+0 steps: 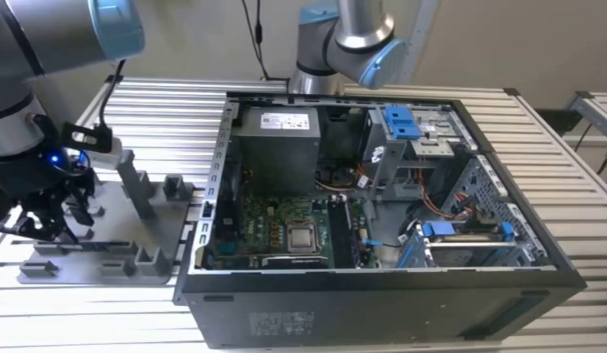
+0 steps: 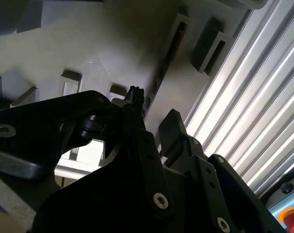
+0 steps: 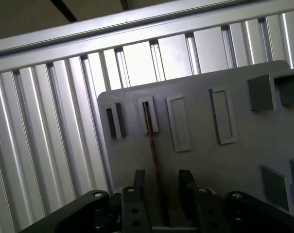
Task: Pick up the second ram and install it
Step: 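Pick up the second ram and move it above second insertion slot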
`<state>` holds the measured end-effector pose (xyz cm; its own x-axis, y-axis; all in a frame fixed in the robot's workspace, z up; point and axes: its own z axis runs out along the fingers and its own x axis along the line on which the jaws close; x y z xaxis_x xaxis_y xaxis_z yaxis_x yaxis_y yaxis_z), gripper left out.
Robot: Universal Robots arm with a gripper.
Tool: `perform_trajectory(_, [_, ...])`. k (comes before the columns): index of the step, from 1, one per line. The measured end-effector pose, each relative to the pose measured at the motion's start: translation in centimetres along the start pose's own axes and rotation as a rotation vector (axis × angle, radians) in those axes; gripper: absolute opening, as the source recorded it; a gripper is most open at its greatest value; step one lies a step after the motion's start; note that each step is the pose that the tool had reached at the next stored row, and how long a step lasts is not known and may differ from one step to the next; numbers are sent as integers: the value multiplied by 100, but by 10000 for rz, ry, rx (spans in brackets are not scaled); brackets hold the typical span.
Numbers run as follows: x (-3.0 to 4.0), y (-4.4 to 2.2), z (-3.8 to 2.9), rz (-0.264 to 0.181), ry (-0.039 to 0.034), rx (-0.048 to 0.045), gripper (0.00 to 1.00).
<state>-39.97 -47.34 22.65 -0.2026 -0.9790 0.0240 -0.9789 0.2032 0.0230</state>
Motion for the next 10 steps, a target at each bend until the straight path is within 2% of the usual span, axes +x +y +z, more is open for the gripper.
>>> perform_trajectory(4, [2,9,55,-477,-16,6,42])
perform_trajectory(10, [1,11,151,-610,-38,6,42])
